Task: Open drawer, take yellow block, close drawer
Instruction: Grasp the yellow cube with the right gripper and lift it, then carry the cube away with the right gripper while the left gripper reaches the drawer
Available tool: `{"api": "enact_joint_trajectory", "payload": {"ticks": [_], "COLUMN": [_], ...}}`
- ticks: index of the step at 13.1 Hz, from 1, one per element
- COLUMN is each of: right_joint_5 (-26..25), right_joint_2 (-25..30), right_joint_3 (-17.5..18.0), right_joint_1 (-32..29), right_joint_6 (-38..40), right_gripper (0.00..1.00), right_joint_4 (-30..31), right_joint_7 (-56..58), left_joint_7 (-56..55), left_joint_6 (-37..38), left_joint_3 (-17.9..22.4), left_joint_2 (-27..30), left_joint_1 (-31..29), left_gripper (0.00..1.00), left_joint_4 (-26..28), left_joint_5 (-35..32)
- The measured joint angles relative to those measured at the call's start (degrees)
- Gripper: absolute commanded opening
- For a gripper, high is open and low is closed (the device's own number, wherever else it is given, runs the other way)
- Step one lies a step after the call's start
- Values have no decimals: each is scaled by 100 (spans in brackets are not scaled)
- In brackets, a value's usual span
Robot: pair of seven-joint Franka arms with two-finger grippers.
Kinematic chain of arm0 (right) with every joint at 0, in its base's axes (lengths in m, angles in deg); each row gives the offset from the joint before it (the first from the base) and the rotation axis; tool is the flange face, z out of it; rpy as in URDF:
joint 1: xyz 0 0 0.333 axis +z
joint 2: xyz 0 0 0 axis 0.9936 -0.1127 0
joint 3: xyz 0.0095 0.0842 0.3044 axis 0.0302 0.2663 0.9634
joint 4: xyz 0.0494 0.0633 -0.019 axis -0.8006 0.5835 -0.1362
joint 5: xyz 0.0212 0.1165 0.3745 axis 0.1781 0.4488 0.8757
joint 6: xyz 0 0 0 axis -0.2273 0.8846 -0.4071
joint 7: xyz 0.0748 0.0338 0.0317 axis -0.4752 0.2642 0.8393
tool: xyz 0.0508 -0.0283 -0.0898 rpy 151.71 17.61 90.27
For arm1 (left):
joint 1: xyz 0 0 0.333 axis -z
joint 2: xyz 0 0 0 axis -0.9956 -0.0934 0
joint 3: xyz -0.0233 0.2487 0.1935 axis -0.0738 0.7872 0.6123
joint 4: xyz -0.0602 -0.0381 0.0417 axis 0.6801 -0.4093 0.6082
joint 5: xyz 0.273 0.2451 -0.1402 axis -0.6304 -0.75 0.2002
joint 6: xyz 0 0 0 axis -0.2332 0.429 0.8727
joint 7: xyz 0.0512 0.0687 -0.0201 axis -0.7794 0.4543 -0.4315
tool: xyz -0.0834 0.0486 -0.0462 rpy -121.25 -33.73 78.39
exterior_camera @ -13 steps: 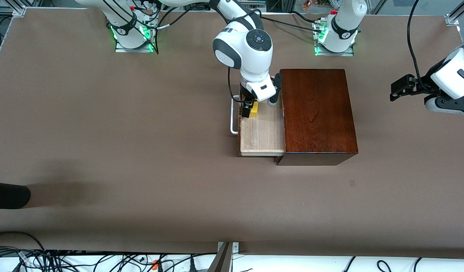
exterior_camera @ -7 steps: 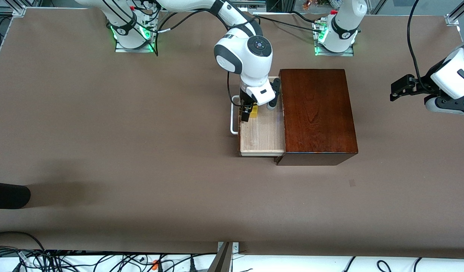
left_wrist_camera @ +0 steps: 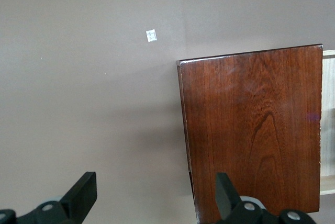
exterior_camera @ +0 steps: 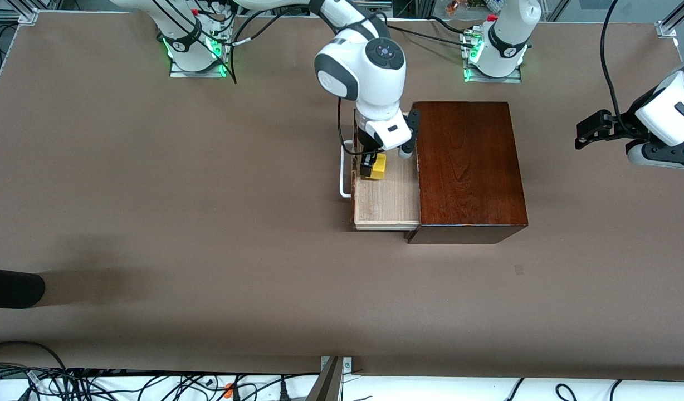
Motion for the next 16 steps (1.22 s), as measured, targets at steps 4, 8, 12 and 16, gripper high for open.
{"api": "enact_joint_trajectory", "payload": {"ticks": [4,8,12,16], "right_joint_5": [2,6,140,1005], "right_joint_2": [201,899,1369,1411], "right_joint_3": [-80,-114,-155,-243], "right_joint_1": [-177,-889,-1716,-2949], "right_joint_6": [836,1666,2345,2453], "right_gripper": [0,0,0,0], "right_joint_4": [-708,-822,-817,-783], "right_joint_7": [0,28,366,924], "left_joint_7": [0,0,0,0], "left_joint_6": [0,-9,-14,-13], "left_joint_3": [0,-20,-29,-180], "left_joint_2": [0,-10,-80,-99], "left_joint_1": [1,91,179,378], "left_gripper": [100,100,100,100], "left_joint_4": [-2,-96,-250,-285], "left_joint_5": [0,1,1,2]}}
